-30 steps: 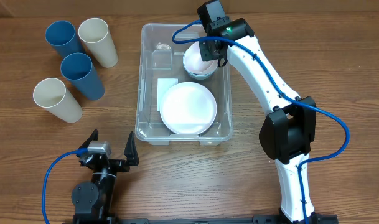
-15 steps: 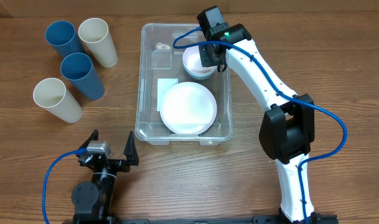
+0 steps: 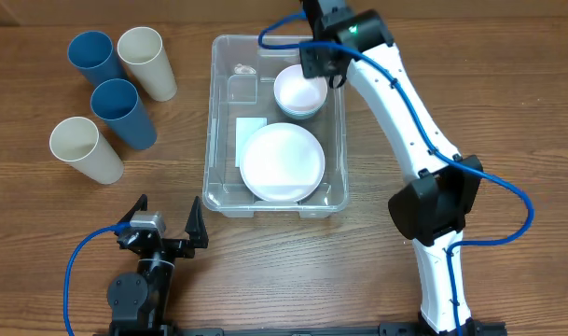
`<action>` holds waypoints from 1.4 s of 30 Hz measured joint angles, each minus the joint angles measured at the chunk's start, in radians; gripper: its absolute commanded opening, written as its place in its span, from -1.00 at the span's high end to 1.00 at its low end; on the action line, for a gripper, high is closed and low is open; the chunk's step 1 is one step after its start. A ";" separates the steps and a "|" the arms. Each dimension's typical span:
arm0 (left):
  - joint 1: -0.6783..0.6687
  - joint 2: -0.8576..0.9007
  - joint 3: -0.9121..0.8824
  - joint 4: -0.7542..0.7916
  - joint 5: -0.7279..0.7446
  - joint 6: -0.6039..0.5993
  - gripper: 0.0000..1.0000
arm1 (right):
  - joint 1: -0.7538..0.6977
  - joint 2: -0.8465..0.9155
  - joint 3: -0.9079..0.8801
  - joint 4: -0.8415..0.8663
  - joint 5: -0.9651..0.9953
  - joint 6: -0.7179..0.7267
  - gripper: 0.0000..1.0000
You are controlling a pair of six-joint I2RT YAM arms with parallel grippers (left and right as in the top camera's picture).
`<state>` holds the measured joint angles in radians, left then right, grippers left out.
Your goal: Pack container
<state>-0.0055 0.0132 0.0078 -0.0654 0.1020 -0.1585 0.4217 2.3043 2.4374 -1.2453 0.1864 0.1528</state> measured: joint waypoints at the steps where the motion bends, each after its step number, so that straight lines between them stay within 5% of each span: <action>1: 0.000 0.000 0.000 0.000 0.000 0.000 -1.00 | -0.002 -0.001 0.034 -0.016 0.002 0.004 -0.61; 6: 0.000 0.000 0.000 0.000 0.001 0.000 -1.00 | -0.049 -0.009 0.165 -0.077 0.005 0.083 -1.00; 16: 0.000 0.000 0.000 0.000 0.003 0.000 -1.00 | -0.447 -0.022 0.212 -0.154 0.031 0.293 -1.00; 26: 0.000 0.000 0.000 0.000 0.003 0.000 -1.00 | -0.727 -0.022 0.212 -0.177 0.011 0.341 -1.00; 42: 0.000 0.000 0.000 0.000 -0.001 0.000 -1.00 | -0.755 -0.022 0.212 -0.179 -0.015 0.344 -1.00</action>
<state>-0.0055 0.0132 0.0078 -0.0650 0.1013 -0.1581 -0.3332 2.2822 2.6492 -1.4242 0.1715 0.4973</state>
